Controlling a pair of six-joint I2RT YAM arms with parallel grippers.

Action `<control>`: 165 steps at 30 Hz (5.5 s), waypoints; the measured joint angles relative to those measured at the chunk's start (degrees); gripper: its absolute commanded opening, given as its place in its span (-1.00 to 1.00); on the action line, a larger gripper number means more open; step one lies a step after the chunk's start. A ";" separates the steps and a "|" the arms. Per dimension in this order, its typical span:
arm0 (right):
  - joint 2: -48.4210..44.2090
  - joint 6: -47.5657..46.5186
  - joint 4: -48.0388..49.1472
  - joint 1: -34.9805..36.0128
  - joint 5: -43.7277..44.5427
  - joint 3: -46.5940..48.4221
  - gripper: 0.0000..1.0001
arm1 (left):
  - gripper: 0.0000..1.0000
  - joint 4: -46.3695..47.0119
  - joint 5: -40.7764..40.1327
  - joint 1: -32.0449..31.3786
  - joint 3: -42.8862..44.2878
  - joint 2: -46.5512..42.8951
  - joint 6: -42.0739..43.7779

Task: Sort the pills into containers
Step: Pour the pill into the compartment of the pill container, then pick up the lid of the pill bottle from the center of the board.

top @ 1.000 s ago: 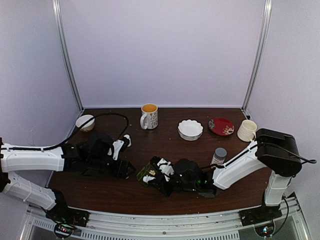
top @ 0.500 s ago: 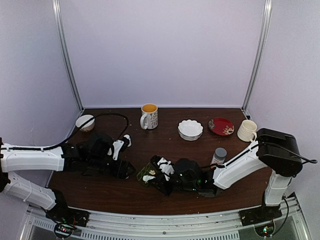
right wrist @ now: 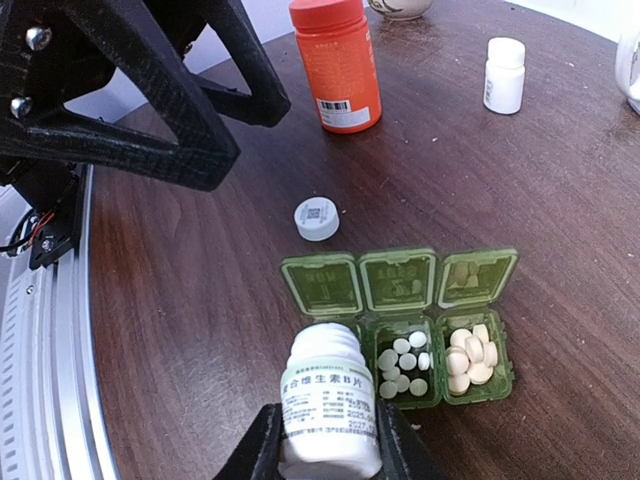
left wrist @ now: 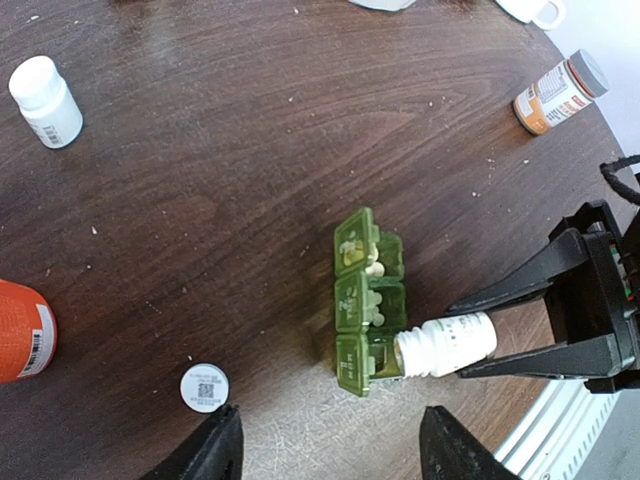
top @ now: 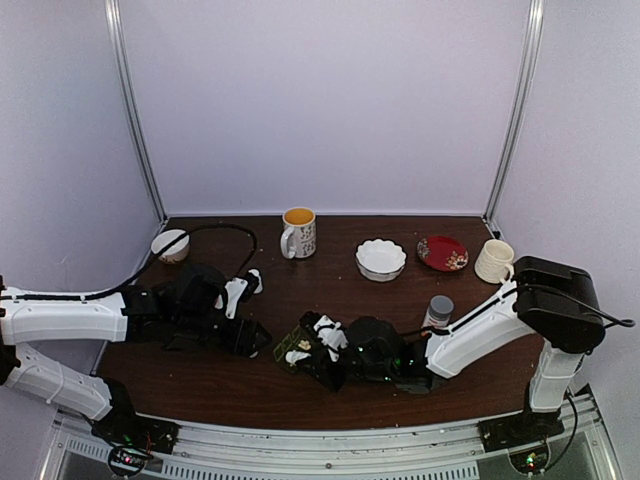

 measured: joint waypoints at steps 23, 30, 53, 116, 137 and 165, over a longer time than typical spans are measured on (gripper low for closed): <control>0.02 0.39 1.70 0.02 -0.37 -0.46 -1.00 | 0.26 -0.46 -0.24 0.00 0.39 0.00 0.04; 0.00 0.00 -0.11 0.22 -0.28 0.39 -1.00 | 0.26 -0.59 -0.26 0.00 0.50 0.00 0.09; 0.00 0.61 -0.37 0.26 0.11 -0.07 -1.00 | 0.27 -2.51 -2.08 0.00 0.52 0.00 0.04; -0.61 -0.09 -1.79 0.26 -0.33 -0.02 -1.00 | 0.28 -13.86 -8.17 0.04 6.97 11.80 -0.72; -0.85 0.22 -2.03 0.26 -0.37 0.28 -1.00 | 0.28 -14.99 -8.81 0.04 7.52 13.03 -1.11; -0.85 0.42 -3.74 0.26 0.02 1.01 -1.00 | 0.28 -15.23 -8.79 0.04 7.52 15.21 -1.14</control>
